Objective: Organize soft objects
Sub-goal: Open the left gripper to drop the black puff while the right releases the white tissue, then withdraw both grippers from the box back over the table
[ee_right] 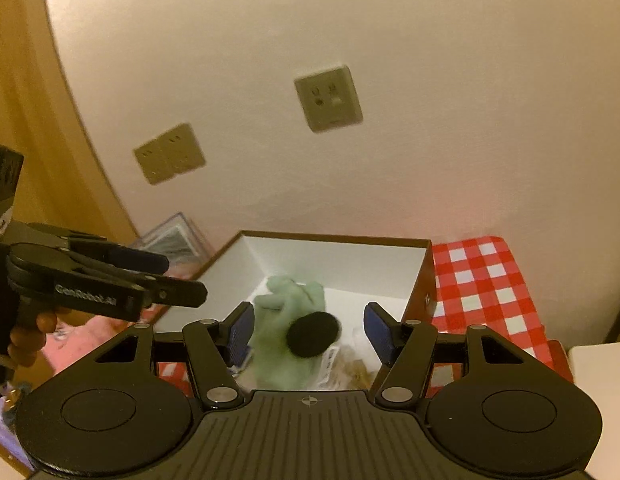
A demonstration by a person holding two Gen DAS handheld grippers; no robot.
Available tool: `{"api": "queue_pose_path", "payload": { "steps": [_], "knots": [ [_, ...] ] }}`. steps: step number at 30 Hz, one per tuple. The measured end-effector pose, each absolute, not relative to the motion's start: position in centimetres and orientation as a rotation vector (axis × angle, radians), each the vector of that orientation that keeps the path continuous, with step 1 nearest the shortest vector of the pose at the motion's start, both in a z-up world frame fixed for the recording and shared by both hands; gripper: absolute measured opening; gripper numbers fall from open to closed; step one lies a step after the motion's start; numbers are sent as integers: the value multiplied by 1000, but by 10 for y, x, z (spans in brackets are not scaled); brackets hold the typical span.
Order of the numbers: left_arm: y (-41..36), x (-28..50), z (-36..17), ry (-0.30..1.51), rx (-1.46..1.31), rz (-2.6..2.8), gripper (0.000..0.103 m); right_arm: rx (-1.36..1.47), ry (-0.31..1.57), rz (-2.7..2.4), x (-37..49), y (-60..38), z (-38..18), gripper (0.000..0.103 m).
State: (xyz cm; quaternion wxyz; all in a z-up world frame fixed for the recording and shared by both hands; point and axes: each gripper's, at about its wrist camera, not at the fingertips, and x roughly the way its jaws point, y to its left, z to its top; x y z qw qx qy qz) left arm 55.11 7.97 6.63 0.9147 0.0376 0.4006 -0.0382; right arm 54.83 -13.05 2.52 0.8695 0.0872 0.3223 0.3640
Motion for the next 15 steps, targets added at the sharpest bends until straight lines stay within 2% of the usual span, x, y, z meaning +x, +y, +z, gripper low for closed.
{"api": "queue_pose_path", "payload": {
  "steps": [6,15],
  "knots": [
    [72,485,86,799,26,-112,69,219,634,779,495,-163,39,61],
    [68,379,78,775,-34,-61,69,253,619,766,420,-218,38,62]
  ]
}}
